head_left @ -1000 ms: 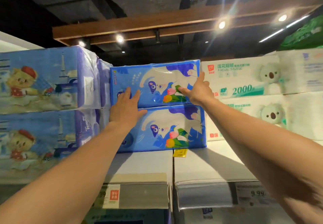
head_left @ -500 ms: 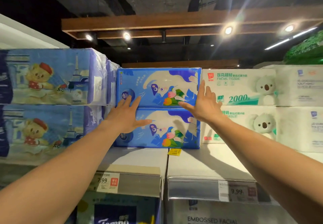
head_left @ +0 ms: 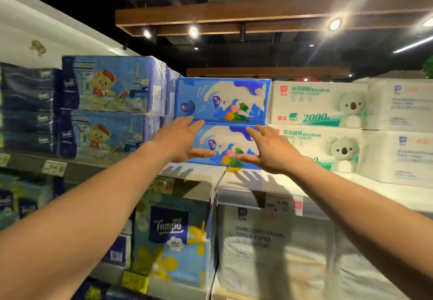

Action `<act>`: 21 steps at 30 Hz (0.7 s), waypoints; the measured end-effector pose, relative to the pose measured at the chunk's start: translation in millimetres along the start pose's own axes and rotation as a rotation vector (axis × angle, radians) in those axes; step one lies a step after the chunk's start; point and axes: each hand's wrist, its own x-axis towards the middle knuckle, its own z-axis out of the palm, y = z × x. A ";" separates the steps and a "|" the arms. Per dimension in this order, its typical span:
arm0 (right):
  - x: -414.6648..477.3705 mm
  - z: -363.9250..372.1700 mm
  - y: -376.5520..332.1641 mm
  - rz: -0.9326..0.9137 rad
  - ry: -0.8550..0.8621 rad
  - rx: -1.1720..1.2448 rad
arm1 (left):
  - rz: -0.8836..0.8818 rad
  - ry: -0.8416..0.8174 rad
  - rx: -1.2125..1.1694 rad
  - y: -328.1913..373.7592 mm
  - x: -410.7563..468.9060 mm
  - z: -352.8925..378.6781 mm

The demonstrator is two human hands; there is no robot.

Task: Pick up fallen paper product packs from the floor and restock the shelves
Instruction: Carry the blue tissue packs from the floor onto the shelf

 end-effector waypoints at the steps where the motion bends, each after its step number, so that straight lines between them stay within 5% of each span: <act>1: -10.7 -3.4 0.3 0.007 -0.001 0.004 | 0.005 -0.008 -0.017 3.3 -8.7 -1.4; 7: -95.0 -33.3 -0.9 0.098 -0.027 -0.040 | 0.122 -0.004 -0.160 27.1 -61.5 -7.7; 21: -404.9 -71.3 -33.0 0.503 -0.261 -0.138 | 0.763 -0.121 -0.422 197.0 -218.3 16.3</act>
